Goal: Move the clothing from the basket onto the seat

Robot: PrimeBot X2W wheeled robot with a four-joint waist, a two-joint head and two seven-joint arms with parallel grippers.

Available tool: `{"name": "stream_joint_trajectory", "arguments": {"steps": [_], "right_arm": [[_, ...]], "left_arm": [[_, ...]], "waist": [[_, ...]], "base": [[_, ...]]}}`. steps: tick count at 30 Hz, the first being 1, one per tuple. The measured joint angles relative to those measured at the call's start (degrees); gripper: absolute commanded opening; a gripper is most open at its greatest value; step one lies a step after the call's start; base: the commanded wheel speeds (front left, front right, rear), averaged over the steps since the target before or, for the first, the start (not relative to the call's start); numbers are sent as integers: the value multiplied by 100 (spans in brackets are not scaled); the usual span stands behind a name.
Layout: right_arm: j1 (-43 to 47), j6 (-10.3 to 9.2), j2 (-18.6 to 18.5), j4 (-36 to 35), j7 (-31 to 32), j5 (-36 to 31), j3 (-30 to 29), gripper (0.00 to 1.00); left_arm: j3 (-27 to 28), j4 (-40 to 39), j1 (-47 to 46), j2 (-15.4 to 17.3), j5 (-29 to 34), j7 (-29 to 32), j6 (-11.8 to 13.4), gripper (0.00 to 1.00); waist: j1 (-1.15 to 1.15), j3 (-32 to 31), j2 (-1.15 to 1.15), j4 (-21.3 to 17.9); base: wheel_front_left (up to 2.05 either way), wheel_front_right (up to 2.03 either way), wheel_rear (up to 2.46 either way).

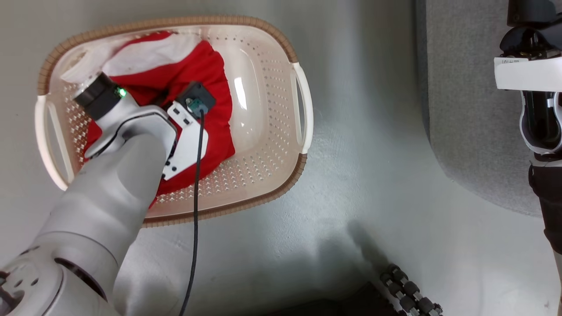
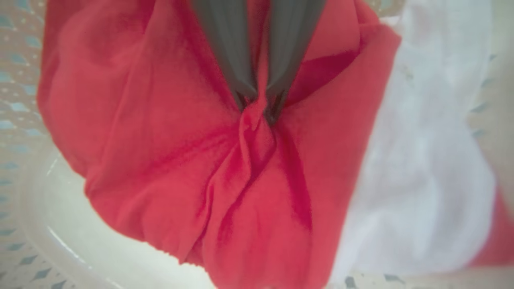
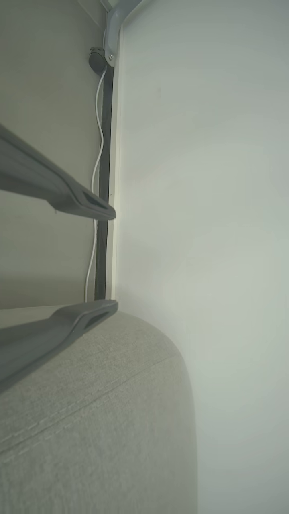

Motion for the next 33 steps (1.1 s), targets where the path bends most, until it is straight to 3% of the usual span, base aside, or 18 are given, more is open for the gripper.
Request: {"name": "stream_joint_trajectory", "arguments": {"steps": [17, 24, 30, 33], "right_arm": [[310, 0, -62, 423, -25, -10, 142, 100], [580, 0, -78, 632, -25, -57, 267, 100], [949, 0, -86, 873, -25, -67, 345, 100], [1115, 0, -82, 988, -25, -96, 364, 100]], "left_arm": [[434, 11, 823, -191, -762, -1345, -174, 0], [708, -25, 1210, -308, -1194, -1639, -288, 0], [945, -733, 1694, -322, -1582, -1673, -254, 0], [1107, -1116, 1888, -344, -1672, -1673, -121, 0]], "waist": [[0, -1218, 0, 271], [0, -1859, 0, 416], [0, -2565, 0, 592], [0, -2876, 0, 679]], "base": [[0, 0, 0], [0, 0, 0], [0, 0, 0], [0, 0, 0]]}}
